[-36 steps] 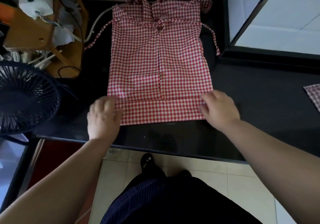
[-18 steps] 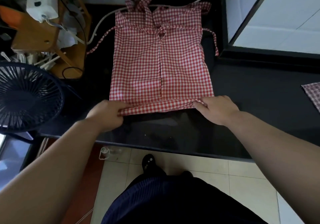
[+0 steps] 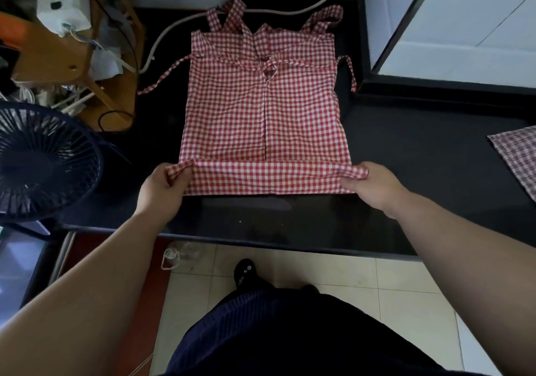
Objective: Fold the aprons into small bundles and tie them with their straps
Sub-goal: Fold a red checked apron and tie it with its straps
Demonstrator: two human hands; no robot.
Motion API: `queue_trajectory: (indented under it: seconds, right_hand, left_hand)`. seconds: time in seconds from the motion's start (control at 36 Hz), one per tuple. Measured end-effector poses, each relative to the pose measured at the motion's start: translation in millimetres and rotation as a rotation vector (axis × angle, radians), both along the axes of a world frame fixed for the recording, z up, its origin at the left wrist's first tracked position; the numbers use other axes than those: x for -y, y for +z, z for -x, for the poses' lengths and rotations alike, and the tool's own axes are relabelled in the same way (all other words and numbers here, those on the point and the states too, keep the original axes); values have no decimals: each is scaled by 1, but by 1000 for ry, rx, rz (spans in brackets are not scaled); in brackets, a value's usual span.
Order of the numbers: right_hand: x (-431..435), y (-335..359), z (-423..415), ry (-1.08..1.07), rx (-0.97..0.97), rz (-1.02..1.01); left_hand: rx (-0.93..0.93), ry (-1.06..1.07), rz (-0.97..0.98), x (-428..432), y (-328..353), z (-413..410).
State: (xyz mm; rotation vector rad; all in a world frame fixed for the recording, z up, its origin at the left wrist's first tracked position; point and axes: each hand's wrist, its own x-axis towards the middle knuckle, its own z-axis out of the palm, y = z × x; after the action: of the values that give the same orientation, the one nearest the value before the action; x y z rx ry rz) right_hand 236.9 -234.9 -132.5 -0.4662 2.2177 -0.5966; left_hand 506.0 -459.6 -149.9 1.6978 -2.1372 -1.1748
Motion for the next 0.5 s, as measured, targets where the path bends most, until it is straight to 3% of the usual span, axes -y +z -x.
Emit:
queue_trajectory:
  seconds: [0.25,0.33,0.42,0.5]
  right_hand:
    - [-2,-13,-10,-12,-169,-188]
    - [5,-9,-19,16,-331,-253]
    - [11,-5,-25,289,-627,-293]
    - [14,-4,-30,584,-607,-231]
  left_hand:
    - [243,-36,124,4,-13,-1]
    - [323,-16,182,-1,-13,1]
    - [242,-96,364,-5,-16,-3]
    - [125,-438,527,-6,-18,-8]
